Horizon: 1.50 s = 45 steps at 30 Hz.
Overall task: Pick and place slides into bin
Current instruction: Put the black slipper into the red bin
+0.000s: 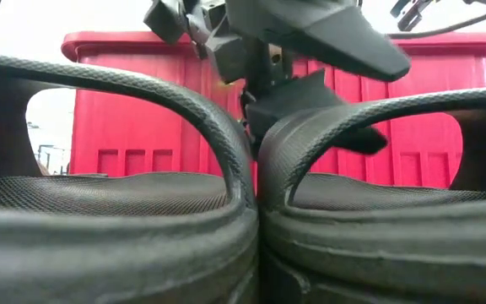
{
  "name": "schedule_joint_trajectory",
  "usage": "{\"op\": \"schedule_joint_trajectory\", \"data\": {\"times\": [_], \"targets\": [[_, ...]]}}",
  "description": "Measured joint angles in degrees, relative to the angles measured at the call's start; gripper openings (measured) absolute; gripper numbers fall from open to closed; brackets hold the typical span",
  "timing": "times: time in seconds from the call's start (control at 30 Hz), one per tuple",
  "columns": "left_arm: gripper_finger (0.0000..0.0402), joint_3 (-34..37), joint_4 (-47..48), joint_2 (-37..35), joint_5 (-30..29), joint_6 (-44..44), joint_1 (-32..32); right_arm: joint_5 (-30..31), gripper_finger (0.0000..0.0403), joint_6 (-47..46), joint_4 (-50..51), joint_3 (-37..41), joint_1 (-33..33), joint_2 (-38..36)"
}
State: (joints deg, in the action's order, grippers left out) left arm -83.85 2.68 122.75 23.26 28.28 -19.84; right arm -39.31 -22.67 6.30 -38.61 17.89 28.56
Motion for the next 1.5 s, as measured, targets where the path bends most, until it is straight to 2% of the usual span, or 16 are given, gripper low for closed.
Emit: {"op": "schedule_joint_trajectory", "data": {"times": [0.13,0.2,0.4,0.57,0.7,0.8,0.97,1.13,1.23,1.37,1.5], "targets": [[0.0038,0.0,0.15,-0.02,1.36,-1.7,-0.44,0.0,0.0,-0.01,-0.08,0.0,0.0,-0.02],[0.0015,-0.02,-0.24,-0.12,2.28,-1.43,-0.46,0.0,0.0,-0.01,-0.08,0.0,0.0,0.0],[0.0005,-0.29,-1.76,-0.95,2.33,0.37,-0.58,-0.02,0.0,1.06,-0.03,0.0,0.0,-0.02],[0.0003,-4.29,-1.55,-3.55,2.62,-1.36,-0.95,-0.05,0.0,2.26,0.53,0.0,0.0,-0.02],[0.0003,-7.94,3.31,-6.52,2.64,-4.35,-2.14,-0.01,0.0,3.57,1.32,0.0,0.0,-0.09],[0.0003,-11.01,12.42,-9.63,1.28,-5.53,-3.37,0.05,0.0,5.36,1.69,0.0,0.0,0.1],[0.0002,-17.58,28.12,-14.56,-5.55,-6.63,-5.14,0.04,0.0,6.9,2.37,0.0,0.02,0.46],[0.0002,-27.73,42.99,-18.65,-14.77,-5.44,-5.41,0.04,0.0,7.09,2.08,0.0,0.01,0.42],[0.0003,-32.89,48.48,-20.76,-18.45,-4.66,-3.78,0.03,0.0,6.85,2.07,0.0,0.02,0.38],[0.0002,-37.12,53.48,-23.63,-27.43,-10.53,-0.71,0.62,0.0,7.59,1.69,0.0,0.02,0.42],[0.0002,-38.22,60.55,-26.88,-28.09,-14.49,5.23,6.68,0.0,10.79,1.68,0.0,0.04,0.57]]}}
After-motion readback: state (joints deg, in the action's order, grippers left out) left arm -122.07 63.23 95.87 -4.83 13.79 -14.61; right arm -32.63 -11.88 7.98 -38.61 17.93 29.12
